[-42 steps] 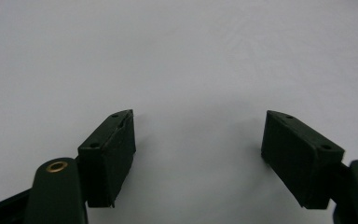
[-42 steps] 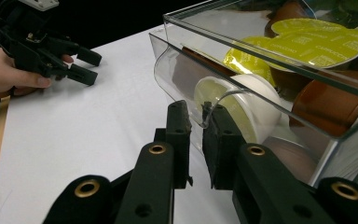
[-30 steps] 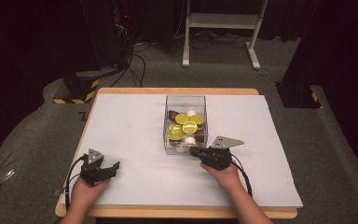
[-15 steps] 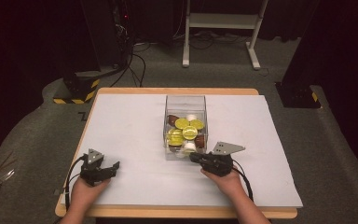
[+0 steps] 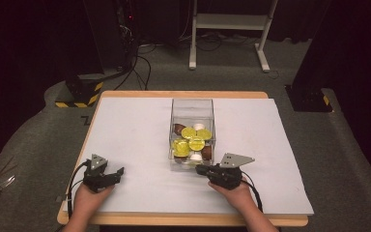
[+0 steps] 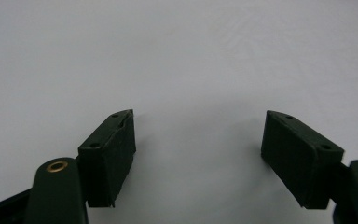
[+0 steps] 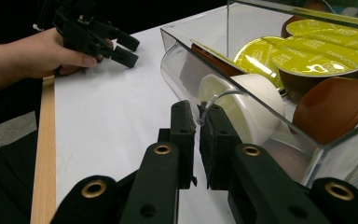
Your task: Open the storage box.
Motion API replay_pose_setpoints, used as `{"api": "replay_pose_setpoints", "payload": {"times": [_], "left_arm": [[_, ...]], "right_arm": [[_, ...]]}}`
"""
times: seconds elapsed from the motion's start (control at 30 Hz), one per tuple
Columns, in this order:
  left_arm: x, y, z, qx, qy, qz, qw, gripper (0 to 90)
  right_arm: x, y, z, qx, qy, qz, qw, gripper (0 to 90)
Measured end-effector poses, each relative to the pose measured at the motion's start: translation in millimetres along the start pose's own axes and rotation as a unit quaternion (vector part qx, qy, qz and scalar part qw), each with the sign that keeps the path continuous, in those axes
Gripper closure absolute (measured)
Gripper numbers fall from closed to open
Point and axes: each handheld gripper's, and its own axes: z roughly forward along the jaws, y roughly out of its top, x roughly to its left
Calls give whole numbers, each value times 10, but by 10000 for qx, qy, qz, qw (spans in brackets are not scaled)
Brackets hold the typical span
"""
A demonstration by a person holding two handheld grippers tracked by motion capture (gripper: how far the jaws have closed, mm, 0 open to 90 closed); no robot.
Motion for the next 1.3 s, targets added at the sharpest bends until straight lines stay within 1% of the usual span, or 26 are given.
{"api": "replay_pose_setpoints", "payload": {"times": [0.1, 0.23, 0.27, 0.47, 0.63, 0.77, 0.83, 1.07, 1.13, 1.2, 1.3], "left_arm": [[-1, -1, 0, -5, 2, 2, 10000, 263], [-3, -2, 1, -19, 3, -5, 10000, 264], [-11, -4, 5, -57, 7, -49, 10000, 264], [-1, -1, 2, -14, -1, -10, 10000, 264], [6, 2, 2, -14, -3, 24, 10000, 263], [-3, -2, 2, -22, 1, -11, 10000, 264], [6, 2, 2, -10, -3, 23, 10000, 264], [5, 1, 0, 0, -4, 20, 10000, 264], [-10, -4, 4, -51, 3, -47, 10000, 264], [-11, -4, 5, -58, 6, -52, 10000, 264], [-1, -1, 1, -13, -2, -10, 10000, 264]], "right_arm": [[17, -8, -10, 0, 4, 33, 10000, 844], [58, -24, -26, -1, 43, -10, 10000, 846], [79, -30, -36, 16, 79, -12, 10000, 848], [127, -33, -63, 95, 128, -47, 9999, 849], [141, -53, -77, 72, 176, -46, 9998, 851], [171, -72, -102, 96, 194, -52, 9998, 850], [186, -78, -120, 119, 195, -69, 9997, 850], [218, -99, -140, 164, 208, -103, 9996, 850], [233, -100, -138, 159, 238, -129, 9995, 852], [244, -101, -141, 159, 246, -130, 9995, 852], [266, -104, -148, 175, 264, -166, 9994, 853]]}}
